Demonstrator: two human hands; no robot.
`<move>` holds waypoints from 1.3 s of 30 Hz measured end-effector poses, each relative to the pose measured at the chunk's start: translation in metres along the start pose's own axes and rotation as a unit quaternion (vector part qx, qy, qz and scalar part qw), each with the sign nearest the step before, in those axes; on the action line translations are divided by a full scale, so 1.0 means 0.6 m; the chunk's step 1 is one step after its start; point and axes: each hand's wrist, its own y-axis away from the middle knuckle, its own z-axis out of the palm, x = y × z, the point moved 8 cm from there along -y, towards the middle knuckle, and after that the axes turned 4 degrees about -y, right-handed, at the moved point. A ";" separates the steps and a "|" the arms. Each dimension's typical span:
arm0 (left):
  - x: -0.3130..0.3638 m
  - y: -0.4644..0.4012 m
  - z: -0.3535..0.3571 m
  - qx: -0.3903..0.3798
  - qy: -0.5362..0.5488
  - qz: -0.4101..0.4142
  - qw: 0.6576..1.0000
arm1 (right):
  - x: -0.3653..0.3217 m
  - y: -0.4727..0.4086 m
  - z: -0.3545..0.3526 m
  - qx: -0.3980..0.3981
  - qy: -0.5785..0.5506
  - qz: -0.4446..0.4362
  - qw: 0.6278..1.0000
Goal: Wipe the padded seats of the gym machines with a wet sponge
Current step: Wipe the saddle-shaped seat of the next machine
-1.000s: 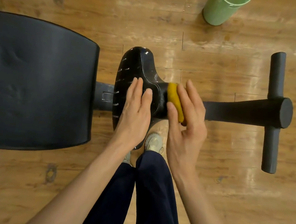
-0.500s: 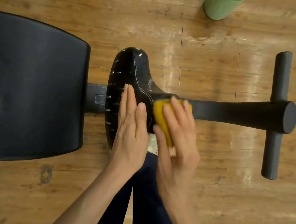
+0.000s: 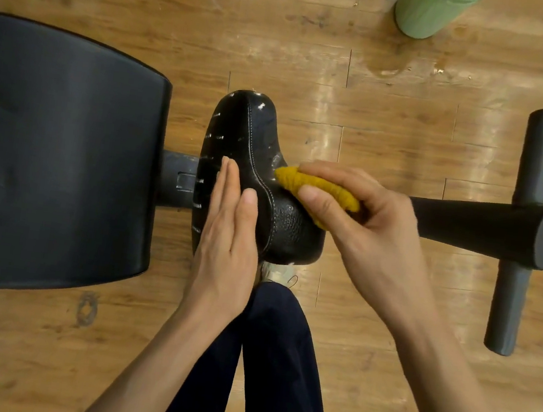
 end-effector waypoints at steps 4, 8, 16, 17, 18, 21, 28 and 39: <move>0.003 -0.003 0.002 0.012 -0.015 -0.006 1.000 | 0.035 -0.067 0.022 -0.058 0.012 0.133 0.989; 0.003 0.001 0.004 0.012 -0.013 -0.004 1.000 | 0.016 -0.053 0.007 -0.112 0.045 0.137 0.983; -0.001 0.000 0.007 0.014 -0.028 -0.007 0.999 | 0.014 -0.105 0.056 -0.134 0.138 0.128 0.973; -0.001 0.000 0.006 0.012 -0.028 -0.007 0.999 | 0.012 -0.108 0.055 -0.135 0.161 0.123 0.970; -0.001 0.000 0.005 0.010 -0.028 -0.004 1.000 | 0.005 -0.104 0.048 -0.144 0.166 0.122 0.968; -0.001 0.000 0.004 0.003 -0.028 0.002 1.000 | -0.007 -0.082 0.018 -0.185 0.098 0.147 0.967; 0.003 -0.001 0.002 -0.019 -0.024 0.005 1.000 | 0.031 -0.124 0.060 -0.111 0.127 0.153 0.974; 0.003 -0.005 -0.004 -0.048 -0.021 0.005 0.999 | 0.075 -0.155 0.062 -0.090 0.017 0.172 0.981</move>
